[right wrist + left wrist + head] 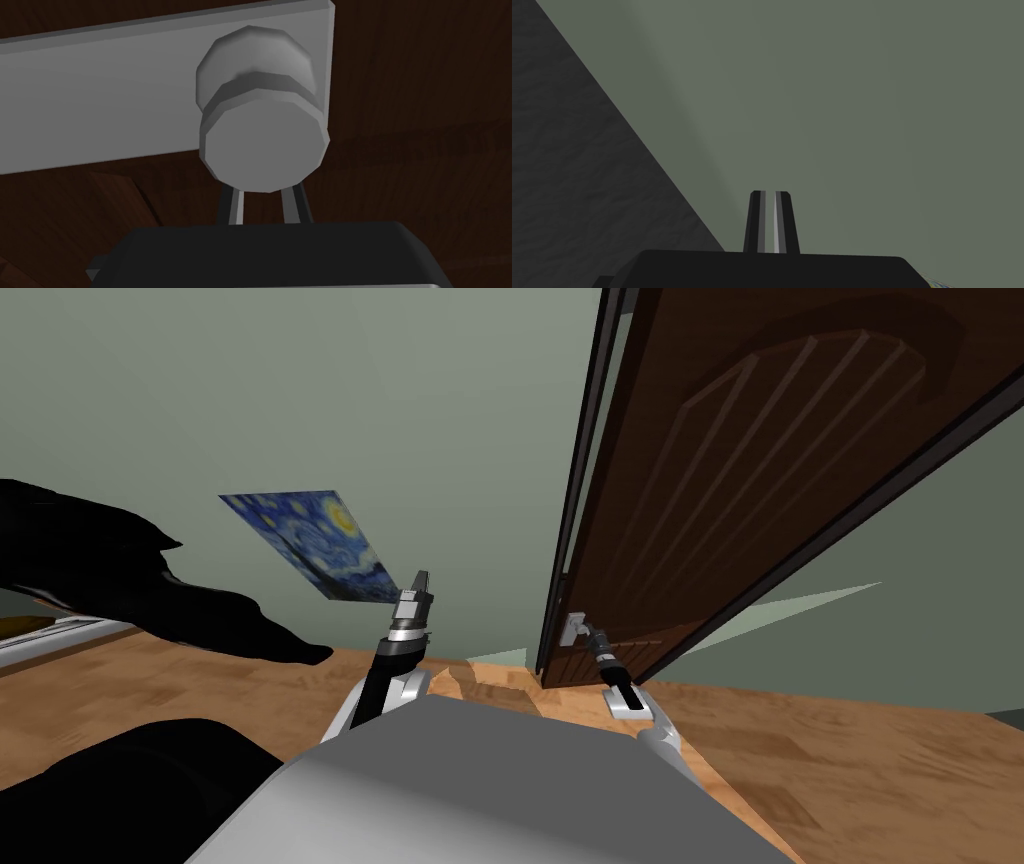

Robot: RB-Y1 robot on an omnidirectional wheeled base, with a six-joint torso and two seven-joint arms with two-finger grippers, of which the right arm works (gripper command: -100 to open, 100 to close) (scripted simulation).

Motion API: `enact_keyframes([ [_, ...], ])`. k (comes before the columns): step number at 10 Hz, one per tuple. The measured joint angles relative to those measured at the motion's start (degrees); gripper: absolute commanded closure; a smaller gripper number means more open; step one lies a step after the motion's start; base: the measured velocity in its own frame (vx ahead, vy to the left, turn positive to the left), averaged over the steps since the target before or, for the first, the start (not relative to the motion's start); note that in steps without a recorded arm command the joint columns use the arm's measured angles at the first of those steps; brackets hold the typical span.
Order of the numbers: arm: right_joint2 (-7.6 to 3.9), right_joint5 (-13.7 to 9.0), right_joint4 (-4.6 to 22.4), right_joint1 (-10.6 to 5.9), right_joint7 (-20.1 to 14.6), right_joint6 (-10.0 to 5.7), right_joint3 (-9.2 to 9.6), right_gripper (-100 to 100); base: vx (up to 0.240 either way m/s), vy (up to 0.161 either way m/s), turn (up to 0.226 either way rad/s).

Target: Pull the door open

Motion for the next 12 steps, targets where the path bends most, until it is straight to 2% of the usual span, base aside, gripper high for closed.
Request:
enact_keyframes([
  [2, 0.68, -1.34, 0.02, 0.15, -2.87, 0.36, -0.21, 100, -0.061, -0.051, 0.102],
  [6, 0.91, -3.29, 0.46, 0.08, -8.52, 0.92, 0.02, 100, -0.054, -0.043, 0.078],
  [7, 1.28, -4.03, -0.45, 0.52, -10.13, 1.75, 0.04, -100, -0.063, -0.064, 0.082],
  [12, 2.37, -8.23, -1.77, 1.04, -16.72, 2.97, 0.54, -100, -0.092, -0.028, 0.086],
])
